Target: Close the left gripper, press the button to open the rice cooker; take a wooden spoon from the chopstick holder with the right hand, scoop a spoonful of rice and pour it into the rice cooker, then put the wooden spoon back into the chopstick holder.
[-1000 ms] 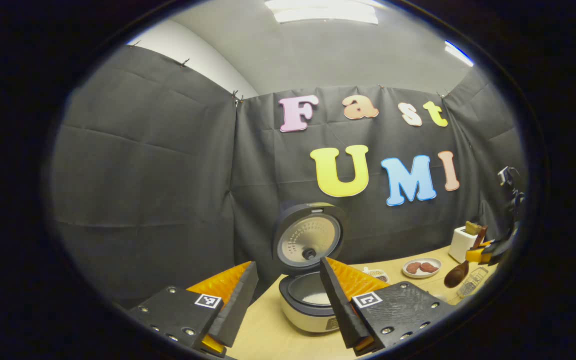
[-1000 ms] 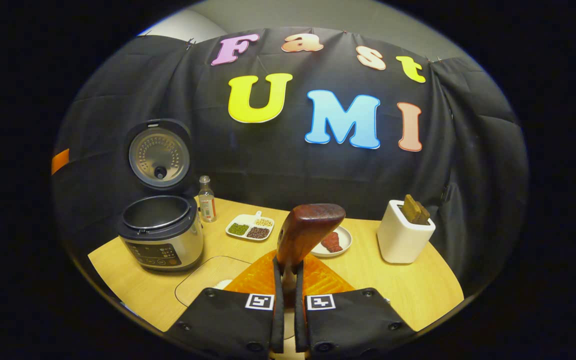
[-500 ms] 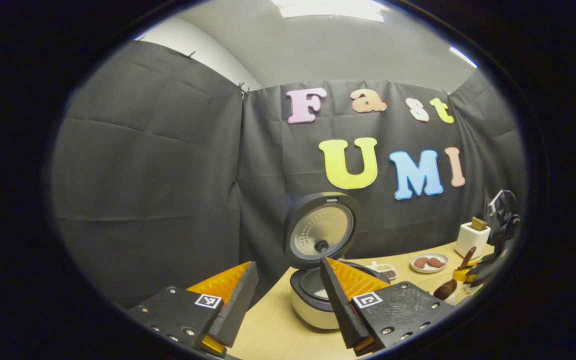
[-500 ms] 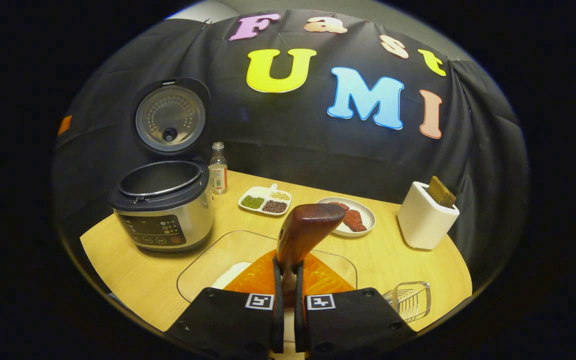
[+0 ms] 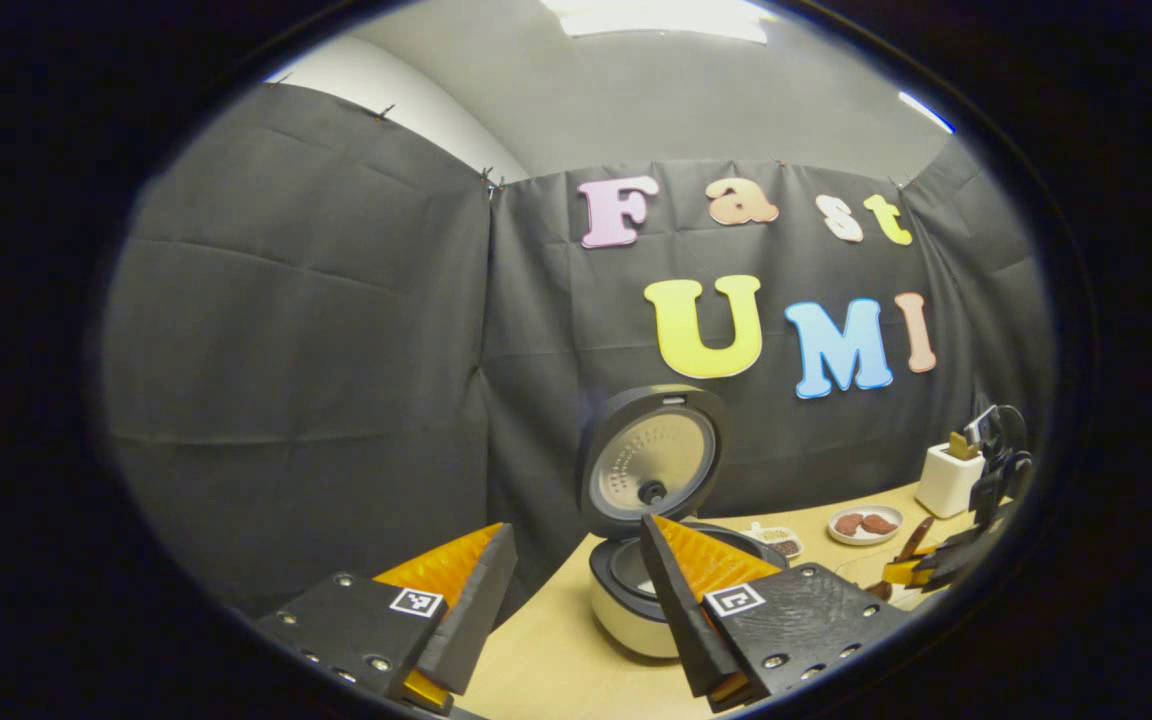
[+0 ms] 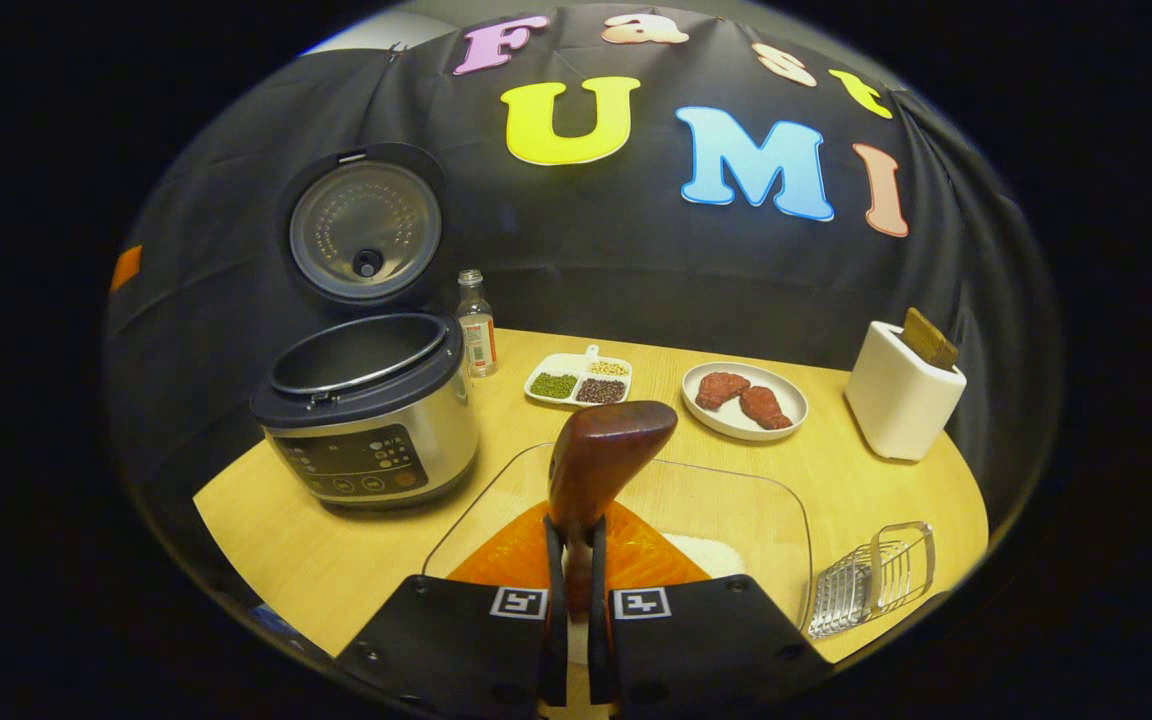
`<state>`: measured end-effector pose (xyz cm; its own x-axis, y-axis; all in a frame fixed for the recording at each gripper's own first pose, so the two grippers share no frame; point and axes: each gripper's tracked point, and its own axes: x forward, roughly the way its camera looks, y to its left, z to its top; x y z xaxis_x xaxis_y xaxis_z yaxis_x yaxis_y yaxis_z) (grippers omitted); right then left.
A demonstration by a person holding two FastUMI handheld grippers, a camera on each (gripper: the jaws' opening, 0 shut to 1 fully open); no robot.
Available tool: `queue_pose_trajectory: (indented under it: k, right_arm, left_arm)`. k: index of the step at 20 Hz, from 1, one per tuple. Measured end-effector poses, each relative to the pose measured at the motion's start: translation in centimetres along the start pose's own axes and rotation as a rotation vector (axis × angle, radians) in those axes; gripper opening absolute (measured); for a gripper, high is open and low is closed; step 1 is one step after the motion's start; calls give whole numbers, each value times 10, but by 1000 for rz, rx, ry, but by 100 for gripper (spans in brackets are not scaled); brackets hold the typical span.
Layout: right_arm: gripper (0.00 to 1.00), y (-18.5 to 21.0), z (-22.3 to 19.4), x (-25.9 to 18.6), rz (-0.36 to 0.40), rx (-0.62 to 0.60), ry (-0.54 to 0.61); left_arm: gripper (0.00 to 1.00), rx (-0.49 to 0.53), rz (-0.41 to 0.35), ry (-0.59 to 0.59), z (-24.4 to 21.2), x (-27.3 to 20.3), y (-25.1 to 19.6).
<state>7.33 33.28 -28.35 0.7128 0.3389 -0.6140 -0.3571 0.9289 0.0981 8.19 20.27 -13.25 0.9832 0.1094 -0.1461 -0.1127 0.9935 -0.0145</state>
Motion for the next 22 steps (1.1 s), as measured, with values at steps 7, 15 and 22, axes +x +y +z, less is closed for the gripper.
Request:
queue_pose_trajectory:
  k: [7,15,22]
  right_arm:
    - [10,-5,-4,-3,95,357,71]
    - [10,-52,-8,-19,134,806,79]
    - [10,-82,18,-37,174,971,25]
  left_arm:
    - [79,-8,-2,-12,9,-10,-4]
    - [78,-7,11,-30,18,-22,-8]
    - [79,18,-10,-59,32,-30,-23]
